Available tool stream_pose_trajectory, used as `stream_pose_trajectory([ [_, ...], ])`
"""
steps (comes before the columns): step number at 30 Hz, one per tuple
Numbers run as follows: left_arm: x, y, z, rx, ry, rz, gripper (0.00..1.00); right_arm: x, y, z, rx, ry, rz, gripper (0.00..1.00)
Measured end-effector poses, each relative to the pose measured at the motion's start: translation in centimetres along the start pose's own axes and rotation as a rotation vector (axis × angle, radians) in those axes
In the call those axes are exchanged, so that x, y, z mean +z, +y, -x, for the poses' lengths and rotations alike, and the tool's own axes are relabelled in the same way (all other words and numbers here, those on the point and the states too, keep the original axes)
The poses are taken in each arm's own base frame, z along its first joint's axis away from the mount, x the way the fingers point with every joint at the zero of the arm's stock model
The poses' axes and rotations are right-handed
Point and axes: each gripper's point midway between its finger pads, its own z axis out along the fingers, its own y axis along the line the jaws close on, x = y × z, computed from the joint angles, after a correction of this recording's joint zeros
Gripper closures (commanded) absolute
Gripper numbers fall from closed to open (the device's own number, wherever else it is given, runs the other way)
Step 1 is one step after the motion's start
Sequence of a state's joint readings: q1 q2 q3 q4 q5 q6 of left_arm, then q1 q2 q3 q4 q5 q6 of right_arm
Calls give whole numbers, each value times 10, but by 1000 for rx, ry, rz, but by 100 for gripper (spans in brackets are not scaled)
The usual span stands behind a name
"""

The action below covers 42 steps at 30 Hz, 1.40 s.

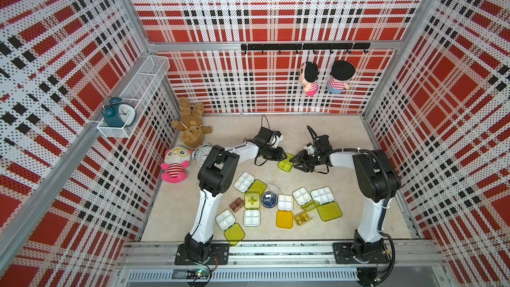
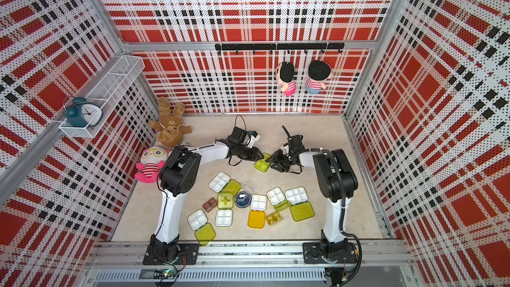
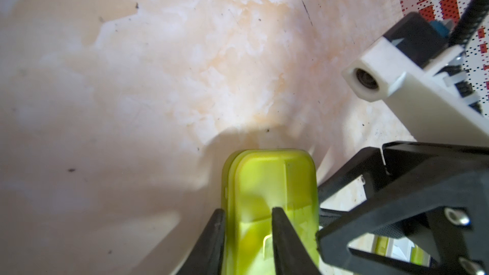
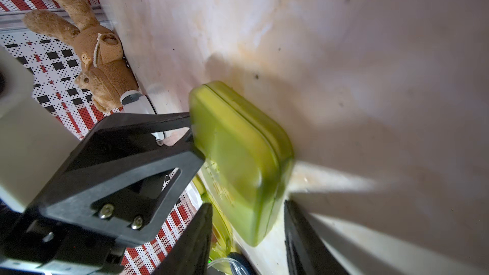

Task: Close pillboxes
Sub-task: Move the pillbox to the center of the board.

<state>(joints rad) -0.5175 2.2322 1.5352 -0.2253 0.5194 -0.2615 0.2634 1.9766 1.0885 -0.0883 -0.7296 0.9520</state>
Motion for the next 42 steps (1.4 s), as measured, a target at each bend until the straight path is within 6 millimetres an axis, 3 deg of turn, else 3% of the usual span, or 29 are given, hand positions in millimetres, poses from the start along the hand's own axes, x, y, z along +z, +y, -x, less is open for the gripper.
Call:
stream_pose_trajectory([
  [4, 1, 0, -2, -4, -2, -6, 57, 1, 1, 1, 0, 0, 4, 53],
  [12, 2, -1, -3, -47, -14, -33, 56, 3, 2, 2, 5, 10, 11, 53],
  [16, 0, 1, 3, -109, -33, -45, 57, 5, 5, 13, 16, 0, 35, 53],
  [19, -3, 8, 8, -172, -48, -42, 57, 8, 11, 30, 18, -19, 63, 53],
  [27, 6, 18, 40, -325, -101, -103, 54, 11, 32, 99, 0, -104, 138, 46],
  [31, 7, 18, 46, -362, -110, -110, 48, -9, 38, 124, -30, -155, 126, 40],
  [33, 5, 18, 46, -371, -117, -113, 43, -26, 30, 130, -38, -182, 85, 36],
  [38, -15, 21, 23, -392, -111, -80, 40, -75, 18, 105, -52, -215, -37, 31],
  [42, -33, 20, 3, -393, -102, -45, 38, -112, 30, 45, -102, -207, -99, 28],
])
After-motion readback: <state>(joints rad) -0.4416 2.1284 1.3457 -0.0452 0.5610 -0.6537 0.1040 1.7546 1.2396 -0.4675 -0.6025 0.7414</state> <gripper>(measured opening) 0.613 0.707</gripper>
